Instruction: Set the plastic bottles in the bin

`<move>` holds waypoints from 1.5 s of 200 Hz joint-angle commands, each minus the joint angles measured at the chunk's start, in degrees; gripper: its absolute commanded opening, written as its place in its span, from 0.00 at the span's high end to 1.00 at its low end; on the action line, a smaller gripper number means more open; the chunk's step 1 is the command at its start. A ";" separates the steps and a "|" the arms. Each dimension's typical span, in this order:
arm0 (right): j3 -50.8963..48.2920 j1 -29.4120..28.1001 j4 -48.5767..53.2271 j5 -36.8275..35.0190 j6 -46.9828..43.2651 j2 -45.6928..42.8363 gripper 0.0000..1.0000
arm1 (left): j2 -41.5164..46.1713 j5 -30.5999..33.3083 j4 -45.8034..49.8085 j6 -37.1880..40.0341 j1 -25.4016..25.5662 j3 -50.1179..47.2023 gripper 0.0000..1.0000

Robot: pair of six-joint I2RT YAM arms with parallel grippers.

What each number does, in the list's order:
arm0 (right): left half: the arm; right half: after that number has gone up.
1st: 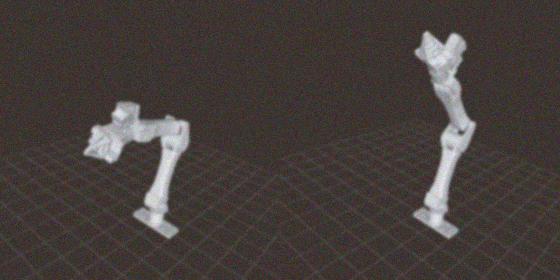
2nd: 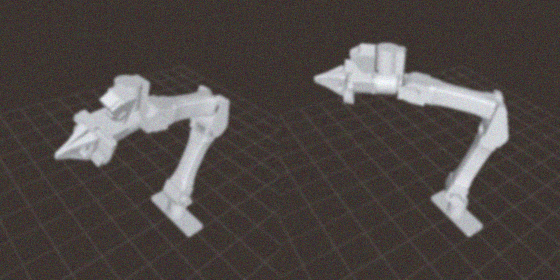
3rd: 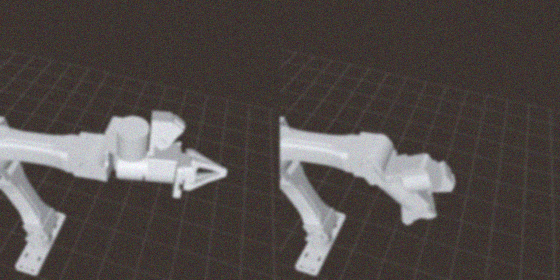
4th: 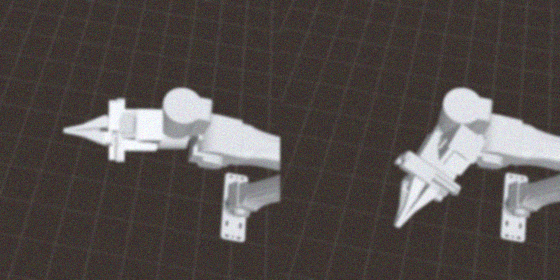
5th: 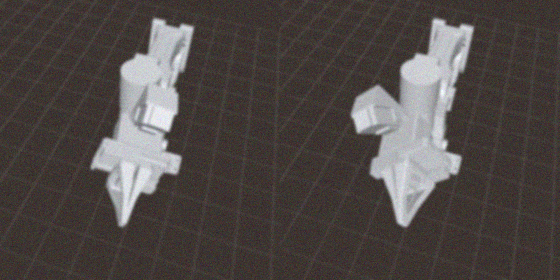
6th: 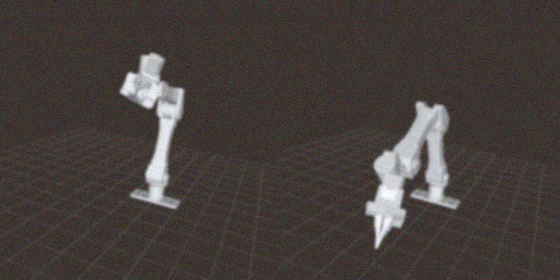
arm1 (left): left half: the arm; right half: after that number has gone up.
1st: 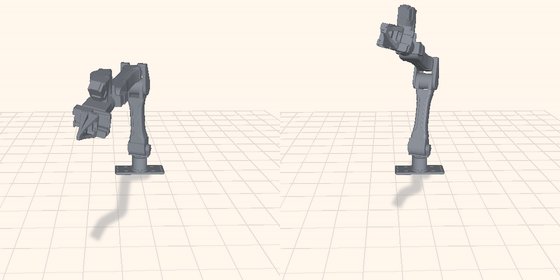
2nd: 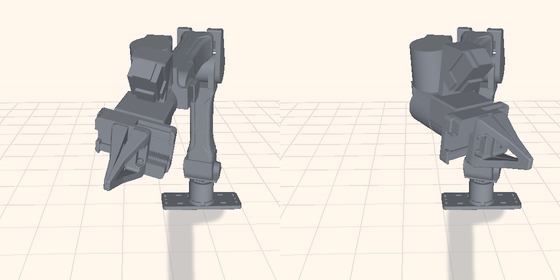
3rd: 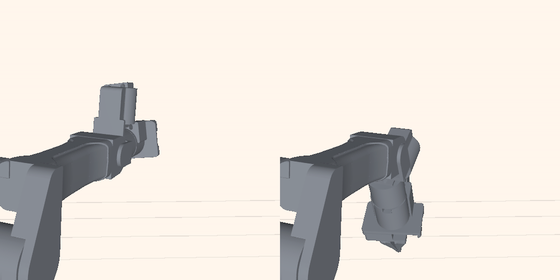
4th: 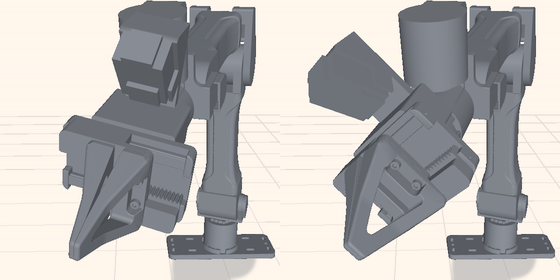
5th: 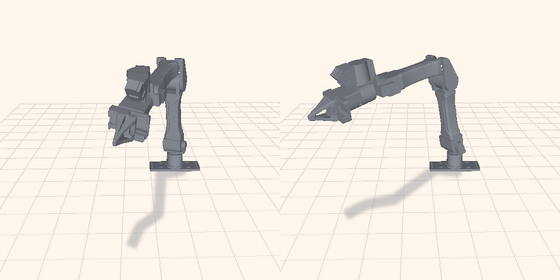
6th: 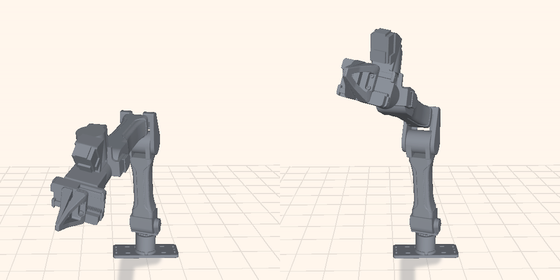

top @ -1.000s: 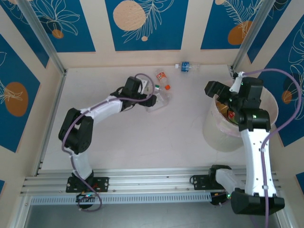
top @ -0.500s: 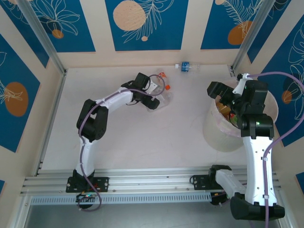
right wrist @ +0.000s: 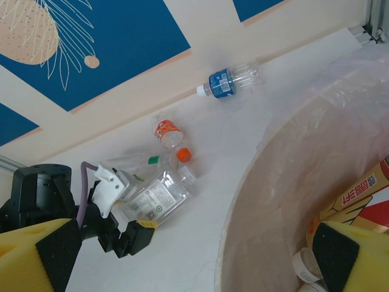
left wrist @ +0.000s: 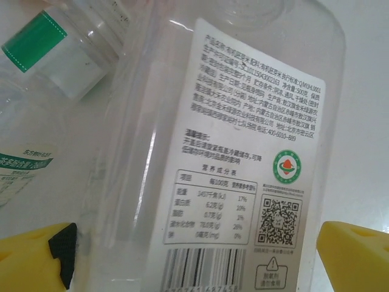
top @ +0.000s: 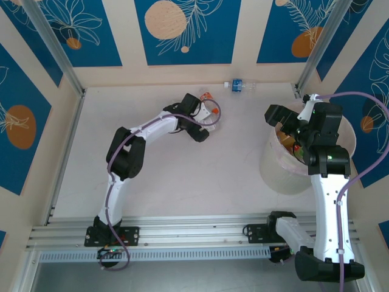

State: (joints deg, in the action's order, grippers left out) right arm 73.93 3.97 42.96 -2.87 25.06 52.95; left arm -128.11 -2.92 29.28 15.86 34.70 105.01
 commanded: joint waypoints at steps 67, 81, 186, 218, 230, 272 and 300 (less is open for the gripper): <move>0.78 -0.31 0.75 -0.48 0.25 0.49 0.00 | 1.63 -8.36 2.59 -1.46 0.86 -6.78 0.06; 0.92 -0.41 0.67 0.21 0.43 0.58 0.00 | 3.31 -10.57 -0.18 -4.06 0.84 -10.08 0.07; 2.94 -3.52 -1.65 4.29 0.60 1.11 0.00 | 16.97 -11.61 -7.43 -18.38 2.38 -27.62 0.00; 2.76 -4.01 -1.87 3.49 1.04 1.62 0.00 | 20.99 -8.58 -8.19 -18.90 2.75 -28.21 0.00; 2.81 -4.14 -1.57 3.27 1.05 1.85 0.00 | 21.87 -7.81 -8.01 -18.04 2.75 -28.02 0.00; 2.70 -4.55 -1.21 2.45 0.72 1.99 0.00 | 20.47 -5.43 -4.28 -11.14 3.97 -25.15 0.00; 2.86 -4.58 -1.07 1.94 0.61 2.12 0.00 | 15.40 0.15 5.17 -5.47 6.82 -17.39 0.00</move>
State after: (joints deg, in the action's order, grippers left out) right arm 75.44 -0.27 41.58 0.12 25.50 55.20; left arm -108.68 -7.60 25.54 4.05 38.76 81.06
